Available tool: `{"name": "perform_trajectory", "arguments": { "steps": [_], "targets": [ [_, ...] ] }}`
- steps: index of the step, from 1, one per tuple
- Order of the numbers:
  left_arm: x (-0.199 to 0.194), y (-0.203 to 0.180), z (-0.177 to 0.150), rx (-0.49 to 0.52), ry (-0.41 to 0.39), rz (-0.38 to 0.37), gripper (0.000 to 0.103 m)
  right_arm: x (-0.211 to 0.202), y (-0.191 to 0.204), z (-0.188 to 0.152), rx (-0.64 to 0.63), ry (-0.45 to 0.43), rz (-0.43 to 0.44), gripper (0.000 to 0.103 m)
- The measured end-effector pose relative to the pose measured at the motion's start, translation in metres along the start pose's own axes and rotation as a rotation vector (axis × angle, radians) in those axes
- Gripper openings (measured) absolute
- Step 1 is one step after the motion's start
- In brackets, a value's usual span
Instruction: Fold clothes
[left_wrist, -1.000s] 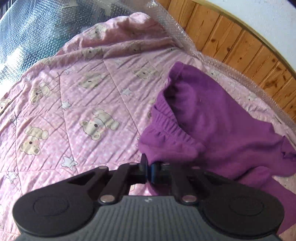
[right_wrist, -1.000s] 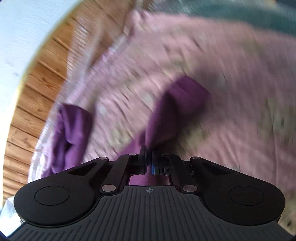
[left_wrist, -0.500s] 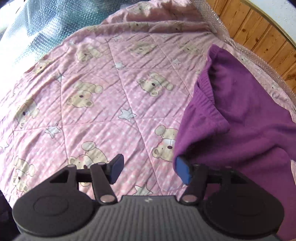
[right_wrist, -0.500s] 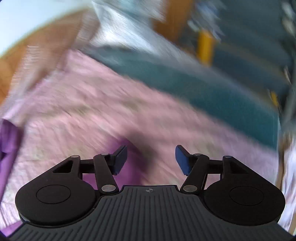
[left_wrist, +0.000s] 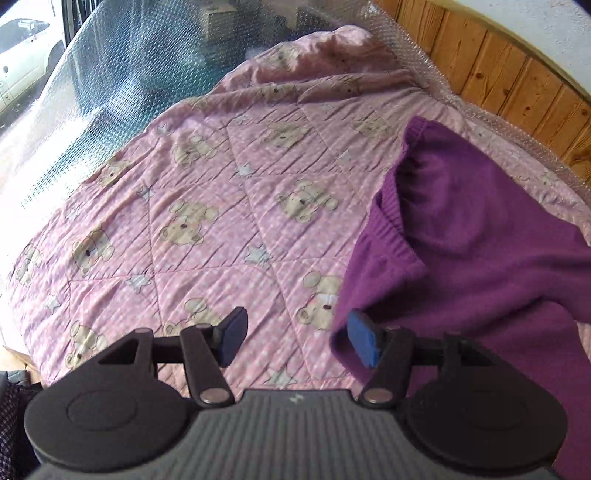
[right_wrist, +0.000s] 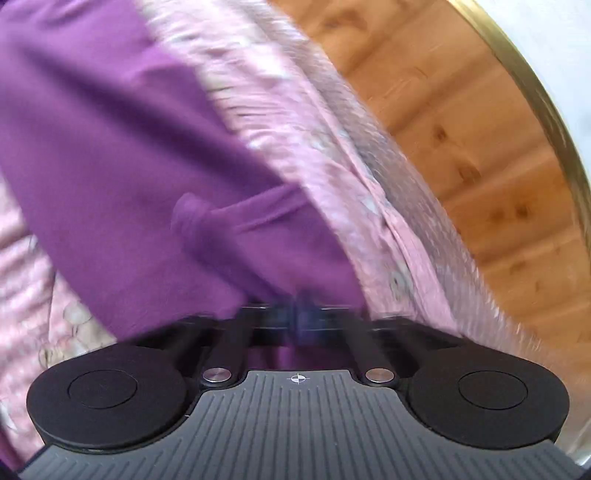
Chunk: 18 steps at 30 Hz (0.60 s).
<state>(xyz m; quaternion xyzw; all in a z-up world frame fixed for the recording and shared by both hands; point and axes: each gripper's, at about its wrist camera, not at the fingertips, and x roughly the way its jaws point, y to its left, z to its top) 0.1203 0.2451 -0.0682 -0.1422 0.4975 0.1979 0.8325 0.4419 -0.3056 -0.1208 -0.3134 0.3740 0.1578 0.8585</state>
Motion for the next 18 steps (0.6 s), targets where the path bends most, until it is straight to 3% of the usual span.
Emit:
{"name": "perform_trajectory", "arguments": {
  "steps": [3, 6, 7, 8, 9, 10, 12, 13, 14, 16, 18],
  "targets": [
    [0.010, -0.017, 0.021, 0.034, -0.053, -0.040, 0.061, -0.059, -0.084, -0.038, 0.547, -0.105, -0.045, 0.000],
    [0.036, -0.041, 0.051, 0.093, -0.083, -0.064, 0.061, -0.091, -0.139, -0.136, 1.069, -0.084, -0.093, 0.000],
    [0.045, -0.051, 0.062, 0.117, -0.093, -0.069, 0.061, -0.089, -0.145, -0.175, 1.208, -0.036, -0.095, 0.010],
    [0.054, -0.066, 0.074, 0.152, -0.107, -0.070, 0.061, -0.081, -0.146, -0.208, 1.301, 0.046, -0.087, 0.027],
    [0.062, -0.079, 0.085, 0.188, -0.120, -0.062, 0.061, -0.077, -0.143, -0.233, 1.357, 0.126, -0.102, 0.031],
    [0.069, -0.092, 0.096, 0.223, -0.133, -0.055, 0.062, -0.084, -0.140, -0.249, 1.397, 0.142, -0.135, 0.031],
    [0.087, -0.118, 0.118, 0.294, -0.150, -0.062, 0.066, -0.104, -0.134, -0.267, 1.444, 0.093, -0.179, 0.039],
    [0.096, -0.129, 0.128, 0.328, -0.157, -0.048, 0.067, -0.111, -0.134, -0.266, 1.443, 0.056, -0.172, 0.054],
    [0.105, -0.140, 0.137, 0.363, -0.163, -0.036, 0.071, -0.118, -0.133, -0.265, 1.441, 0.019, -0.164, 0.059],
    [0.125, -0.158, 0.150, 0.446, -0.164, -0.011, 0.073, -0.126, -0.132, -0.249, 1.333, -0.026, -0.151, 0.060],
    [0.146, -0.169, 0.162, 0.466, -0.146, 0.011, 0.073, -0.121, -0.131, -0.227, 1.172, -0.004, -0.127, 0.077]
  ]
}}
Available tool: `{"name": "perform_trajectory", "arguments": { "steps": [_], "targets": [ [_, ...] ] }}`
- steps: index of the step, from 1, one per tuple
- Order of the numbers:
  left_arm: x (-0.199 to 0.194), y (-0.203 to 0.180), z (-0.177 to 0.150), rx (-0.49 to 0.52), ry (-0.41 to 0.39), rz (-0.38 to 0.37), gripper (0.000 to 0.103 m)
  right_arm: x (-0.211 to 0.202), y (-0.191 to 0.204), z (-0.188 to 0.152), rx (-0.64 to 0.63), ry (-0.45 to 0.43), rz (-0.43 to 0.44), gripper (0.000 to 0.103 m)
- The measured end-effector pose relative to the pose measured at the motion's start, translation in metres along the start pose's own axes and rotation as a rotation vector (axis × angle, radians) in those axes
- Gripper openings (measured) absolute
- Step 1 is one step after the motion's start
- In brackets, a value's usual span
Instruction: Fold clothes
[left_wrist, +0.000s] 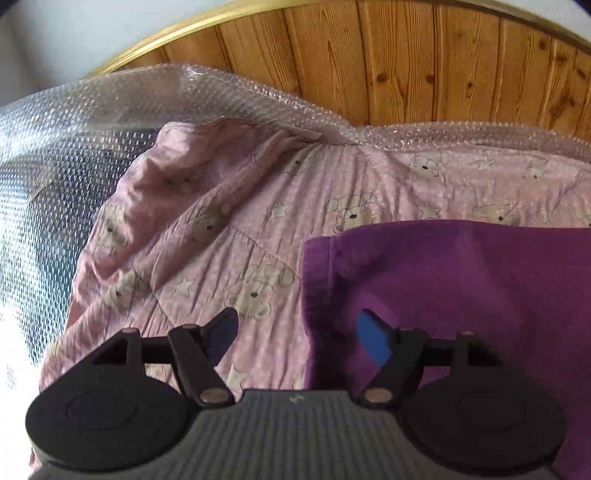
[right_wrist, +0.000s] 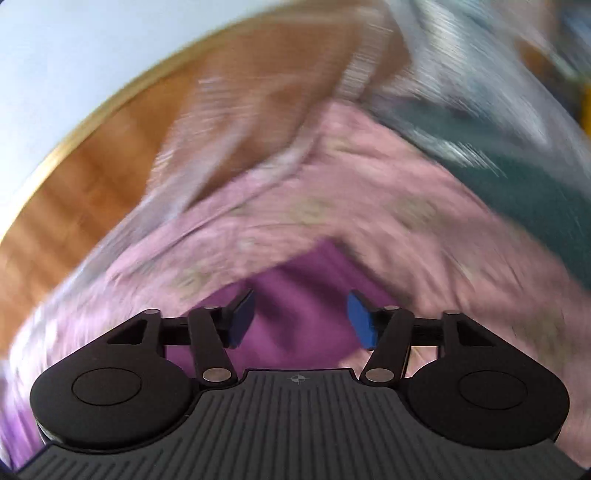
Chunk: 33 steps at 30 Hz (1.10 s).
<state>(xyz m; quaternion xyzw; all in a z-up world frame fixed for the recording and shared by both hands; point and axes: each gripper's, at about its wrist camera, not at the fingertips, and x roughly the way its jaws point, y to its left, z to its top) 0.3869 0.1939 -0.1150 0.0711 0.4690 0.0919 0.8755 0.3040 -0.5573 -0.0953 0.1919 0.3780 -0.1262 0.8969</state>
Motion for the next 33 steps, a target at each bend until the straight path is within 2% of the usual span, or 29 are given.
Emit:
{"name": "perform_trajectory", "arguments": {
  "steps": [1, 2, 3, 5, 7, 8, 9, 10, 11, 12, 15, 18, 20, 21, 24, 25, 26, 28, 31, 33],
  "targets": [
    [0.010, 0.000, 0.005, -0.010, 0.013, -0.004, 0.073, 0.004, 0.008, 0.001, -0.070, 0.034, -0.024, 0.089],
    [0.020, 0.001, 0.011, -0.025, 0.024, -0.011, 0.073, 0.009, 0.006, 0.002, -0.063, 0.058, -0.071, 0.088],
    [0.028, 0.004, 0.015, -0.060, 0.030, -0.031, 0.073, 0.013, -0.006, 0.001, 0.033, 0.069, -0.101, 0.087],
    [0.040, 0.006, 0.020, -0.126, 0.031, -0.064, 0.073, 0.024, -0.040, -0.008, 0.311, 0.091, -0.063, 0.086],
    [0.052, 0.004, 0.025, -0.167, 0.038, -0.085, 0.073, 0.038, -0.052, -0.017, 0.413, 0.108, -0.050, 0.077],
    [0.055, 0.000, 0.026, -0.161, 0.031, -0.097, 0.072, 0.043, -0.053, -0.020, 0.421, 0.081, -0.021, 0.060],
    [0.056, -0.007, 0.028, -0.139, 0.022, -0.113, 0.070, 0.049, -0.054, -0.022, 0.429, 0.055, 0.008, 0.050],
    [0.058, -0.013, 0.030, -0.115, 0.014, -0.128, 0.060, 0.052, -0.053, -0.023, 0.434, 0.033, 0.027, 0.031],
    [0.060, -0.020, 0.030, -0.081, 0.016, -0.141, 0.023, 0.054, -0.051, -0.021, 0.433, 0.015, 0.033, 0.002],
    [0.060, -0.027, 0.029, -0.041, 0.021, -0.138, 0.020, 0.054, -0.049, -0.019, 0.432, 0.000, 0.037, 0.000],
    [0.039, -0.025, 0.025, -0.016, -0.043, -0.161, 0.016, 0.021, -0.041, -0.001, 0.438, -0.110, 0.045, 0.000],
    [0.010, 0.007, 0.027, -0.148, -0.126, -0.199, 0.014, -0.034, -0.039, 0.033, 0.444, -0.249, 0.076, 0.000],
    [0.001, 0.023, 0.034, -0.205, -0.161, -0.200, 0.014, -0.053, -0.037, 0.066, 0.423, -0.308, 0.068, 0.000],
    [0.005, 0.026, 0.040, -0.211, -0.159, -0.189, 0.014, -0.054, -0.038, 0.084, 0.406, -0.317, 0.066, 0.000],
    [0.022, 0.027, 0.049, -0.207, -0.121, -0.169, 0.015, -0.018, -0.034, 0.119, 0.365, -0.208, 0.026, 0.001],
    [0.027, 0.025, 0.049, -0.197, -0.108, -0.165, 0.015, -0.007, -0.033, 0.120, 0.375, -0.169, -0.004, 0.013],
    [0.028, 0.023, 0.047, -0.192, -0.109, -0.171, 0.015, 0.002, -0.036, 0.110, 0.405, -0.130, -0.035, 0.030],
    [0.027, 0.022, 0.040, -0.195, -0.117, -0.179, 0.015, 0.012, -0.045, 0.079, 0.469, -0.069, -0.090, 0.055],
    [0.024, 0.025, 0.026, -0.225, -0.123, -0.190, 0.014, 0.024, -0.063, 0.019, 0.567, -0.001, -0.156, 0.056],
    [0.024, 0.027, 0.019, -0.234, -0.117, -0.190, 0.013, 0.040, -0.071, -0.005, 0.585, 0.025, -0.110, 0.058]
  ]
}}
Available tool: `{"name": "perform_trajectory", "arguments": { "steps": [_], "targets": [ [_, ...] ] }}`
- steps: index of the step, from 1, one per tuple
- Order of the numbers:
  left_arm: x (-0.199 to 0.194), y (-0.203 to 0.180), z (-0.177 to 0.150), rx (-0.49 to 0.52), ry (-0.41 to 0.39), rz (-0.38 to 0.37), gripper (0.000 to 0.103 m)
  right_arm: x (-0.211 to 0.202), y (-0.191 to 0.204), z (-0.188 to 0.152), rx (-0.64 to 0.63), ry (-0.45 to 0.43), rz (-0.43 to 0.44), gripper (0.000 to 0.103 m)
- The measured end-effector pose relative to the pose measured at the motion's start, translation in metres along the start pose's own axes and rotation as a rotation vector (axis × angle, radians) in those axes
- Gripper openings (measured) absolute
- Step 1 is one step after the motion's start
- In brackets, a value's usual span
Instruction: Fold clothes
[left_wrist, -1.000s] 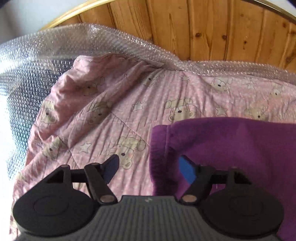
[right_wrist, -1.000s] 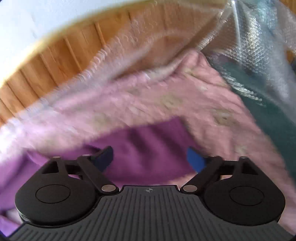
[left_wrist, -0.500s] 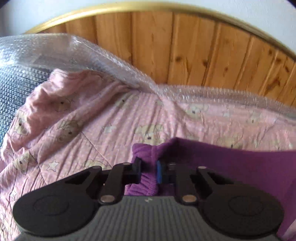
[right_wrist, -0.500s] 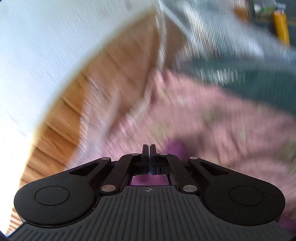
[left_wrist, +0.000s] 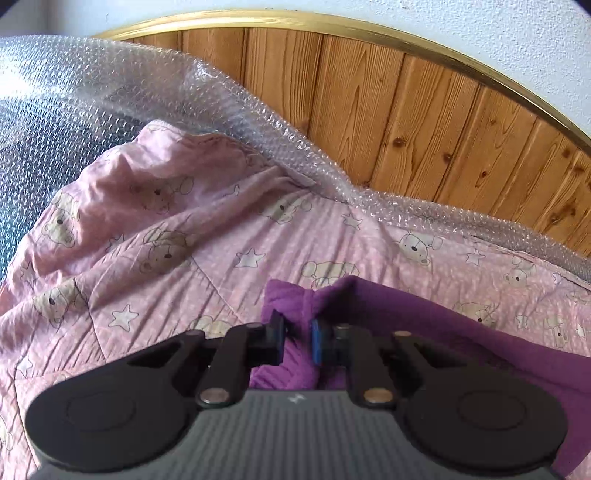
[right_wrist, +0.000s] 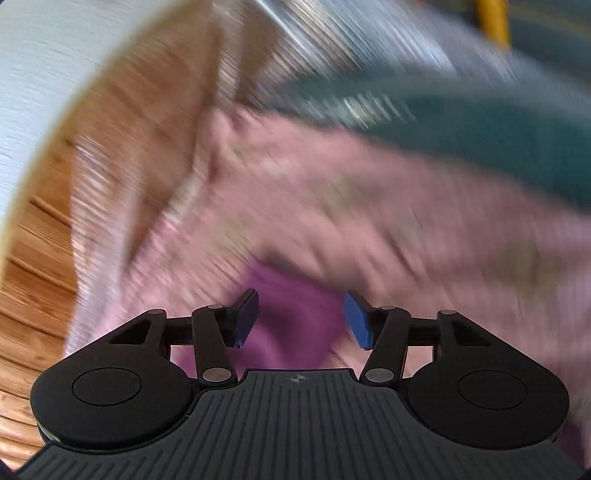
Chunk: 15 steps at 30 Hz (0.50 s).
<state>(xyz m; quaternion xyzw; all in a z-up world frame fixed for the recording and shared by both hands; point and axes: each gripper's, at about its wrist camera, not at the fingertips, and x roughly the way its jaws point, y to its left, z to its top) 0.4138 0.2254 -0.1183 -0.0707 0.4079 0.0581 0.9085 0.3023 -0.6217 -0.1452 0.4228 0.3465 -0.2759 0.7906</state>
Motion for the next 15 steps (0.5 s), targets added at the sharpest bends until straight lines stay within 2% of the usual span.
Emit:
{"name": "perform_trajectory", "arguments": {
  "steps": [3, 4, 5, 7, 10, 13, 15],
  "targets": [
    [-0.002, 0.001, -0.001, -0.004, 0.009, 0.001, 0.013, 0.022, -0.009, -0.014, -0.028, 0.003, 0.066, 0.055],
    [-0.004, 0.000, 0.000, -0.002, 0.002, 0.001, 0.013, 0.024, -0.008, -0.016, -0.039, -0.008, 0.091, 0.031],
    [-0.006, 0.000, 0.001, 0.000, -0.005, -0.001, 0.013, 0.026, -0.007, -0.016, -0.047, -0.015, 0.107, 0.000],
    [-0.015, -0.001, 0.004, 0.003, -0.031, -0.019, 0.012, 0.009, -0.003, -0.015, -0.035, -0.064, 0.143, 0.000],
    [-0.026, 0.004, 0.007, 0.004, -0.058, -0.050, 0.012, -0.039, 0.011, -0.001, -0.033, -0.155, 0.234, 0.000],
    [-0.022, 0.006, 0.006, 0.007, -0.050, -0.049, 0.013, -0.069, 0.025, 0.023, -0.097, -0.197, 0.232, 0.000],
    [-0.017, 0.006, 0.001, 0.005, -0.038, -0.042, 0.013, -0.062, 0.020, 0.033, -0.084, -0.140, 0.185, 0.021]
  ]
}}
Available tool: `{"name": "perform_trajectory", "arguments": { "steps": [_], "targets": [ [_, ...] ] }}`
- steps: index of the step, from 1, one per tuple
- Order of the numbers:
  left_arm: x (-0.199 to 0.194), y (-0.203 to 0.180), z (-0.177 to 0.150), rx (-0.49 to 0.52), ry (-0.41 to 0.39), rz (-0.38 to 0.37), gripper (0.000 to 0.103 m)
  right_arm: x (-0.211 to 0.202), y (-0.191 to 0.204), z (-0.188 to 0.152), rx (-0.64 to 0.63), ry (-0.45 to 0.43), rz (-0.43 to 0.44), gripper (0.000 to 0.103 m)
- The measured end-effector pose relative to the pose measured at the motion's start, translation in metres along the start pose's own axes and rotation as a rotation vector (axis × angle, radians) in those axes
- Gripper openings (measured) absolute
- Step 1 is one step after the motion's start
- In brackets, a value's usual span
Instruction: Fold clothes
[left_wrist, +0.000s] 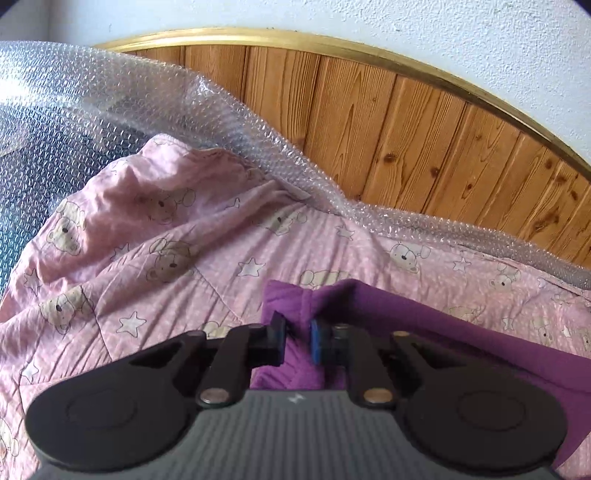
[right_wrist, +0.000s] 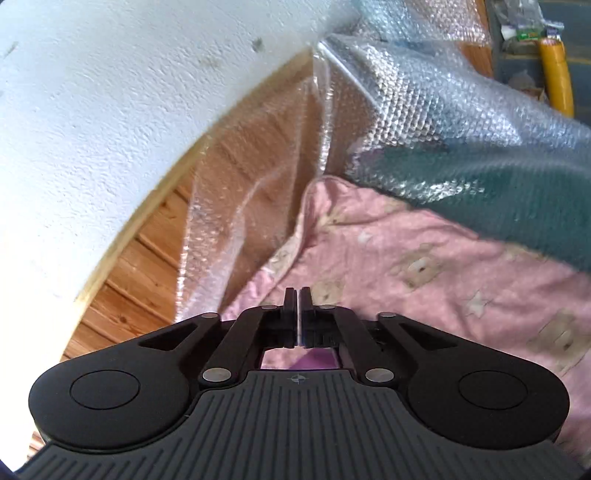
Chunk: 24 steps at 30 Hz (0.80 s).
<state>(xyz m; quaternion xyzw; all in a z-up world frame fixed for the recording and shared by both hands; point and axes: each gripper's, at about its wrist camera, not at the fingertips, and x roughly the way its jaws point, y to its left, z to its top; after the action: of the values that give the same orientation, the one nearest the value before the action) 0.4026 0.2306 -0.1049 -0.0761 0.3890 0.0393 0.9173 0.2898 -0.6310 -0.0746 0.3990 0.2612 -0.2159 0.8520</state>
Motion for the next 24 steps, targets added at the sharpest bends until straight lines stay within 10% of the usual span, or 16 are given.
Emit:
{"name": "perform_trajectory", "arguments": {
  "steps": [2, 8, 9, 11, 19, 24],
  "targets": [
    [0.003, -0.001, -0.003, -0.011, 0.005, 0.005, 0.012, 0.016, -0.022, -0.009, 0.063, 0.060, -0.068, 0.064],
    [0.002, -0.005, -0.004, 0.001, 0.016, 0.010, 0.012, 0.065, -0.060, -0.056, 0.120, 0.066, -0.105, 0.063],
    [0.001, -0.005, -0.003, 0.003, 0.017, 0.010, 0.012, 0.069, -0.058, -0.057, 0.129, 0.073, -0.045, 0.058],
    [-0.001, -0.004, -0.003, 0.004, 0.019, 0.012, 0.012, 0.072, -0.048, -0.056, 0.097, 0.088, -0.028, 0.000],
    [-0.001, 0.002, 0.013, -0.045, -0.035, -0.015, 0.012, 0.001, 0.017, 0.007, 0.051, -0.073, 0.053, 0.000],
    [0.074, 0.000, 0.020, -0.087, 0.080, 0.098, 0.012, 0.088, 0.075, 0.041, 0.003, 0.010, -0.076, 0.000]
  ]
}}
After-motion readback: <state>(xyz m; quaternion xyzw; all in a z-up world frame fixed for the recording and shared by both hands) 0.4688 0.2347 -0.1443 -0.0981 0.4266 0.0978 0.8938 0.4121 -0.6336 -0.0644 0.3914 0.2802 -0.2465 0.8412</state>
